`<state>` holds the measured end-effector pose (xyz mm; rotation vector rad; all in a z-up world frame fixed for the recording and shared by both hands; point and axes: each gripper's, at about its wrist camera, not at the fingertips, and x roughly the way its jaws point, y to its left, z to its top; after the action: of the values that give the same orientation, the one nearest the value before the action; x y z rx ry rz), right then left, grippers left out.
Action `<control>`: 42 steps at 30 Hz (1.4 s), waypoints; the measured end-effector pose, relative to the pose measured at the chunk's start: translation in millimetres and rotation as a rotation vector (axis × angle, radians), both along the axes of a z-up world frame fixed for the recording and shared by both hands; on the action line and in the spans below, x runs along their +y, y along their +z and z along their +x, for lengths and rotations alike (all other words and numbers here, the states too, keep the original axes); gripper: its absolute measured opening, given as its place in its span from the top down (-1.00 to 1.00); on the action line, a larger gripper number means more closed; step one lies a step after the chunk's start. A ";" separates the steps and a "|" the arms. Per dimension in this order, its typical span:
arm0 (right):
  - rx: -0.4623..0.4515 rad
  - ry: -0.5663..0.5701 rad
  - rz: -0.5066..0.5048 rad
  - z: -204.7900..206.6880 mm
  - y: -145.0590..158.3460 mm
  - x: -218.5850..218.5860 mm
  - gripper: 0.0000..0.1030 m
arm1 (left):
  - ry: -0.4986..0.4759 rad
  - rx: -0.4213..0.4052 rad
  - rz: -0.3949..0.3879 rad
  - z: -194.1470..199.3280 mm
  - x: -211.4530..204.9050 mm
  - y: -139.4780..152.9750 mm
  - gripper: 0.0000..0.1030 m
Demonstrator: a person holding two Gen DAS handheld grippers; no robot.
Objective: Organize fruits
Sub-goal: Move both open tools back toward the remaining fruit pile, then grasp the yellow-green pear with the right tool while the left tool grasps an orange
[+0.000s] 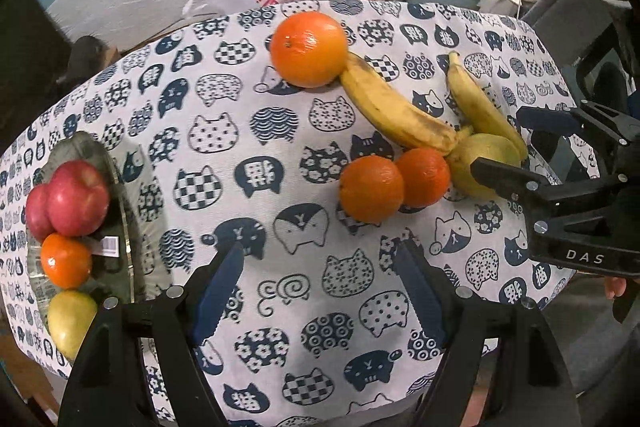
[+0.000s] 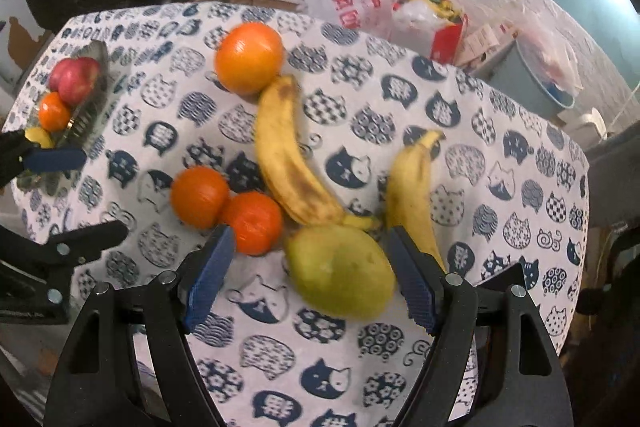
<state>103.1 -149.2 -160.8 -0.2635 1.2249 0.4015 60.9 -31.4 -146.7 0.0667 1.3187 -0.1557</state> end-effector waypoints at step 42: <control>0.090 -0.017 0.037 13.4 -35.4 -22.9 -0.44 | -0.091 0.062 -0.155 42.4 -30.7 -46.4 0.04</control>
<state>116.6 -172.1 -196.2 -0.2048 1.3055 0.4249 103.3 -62.1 -193.1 -0.0097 1.3616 -0.3392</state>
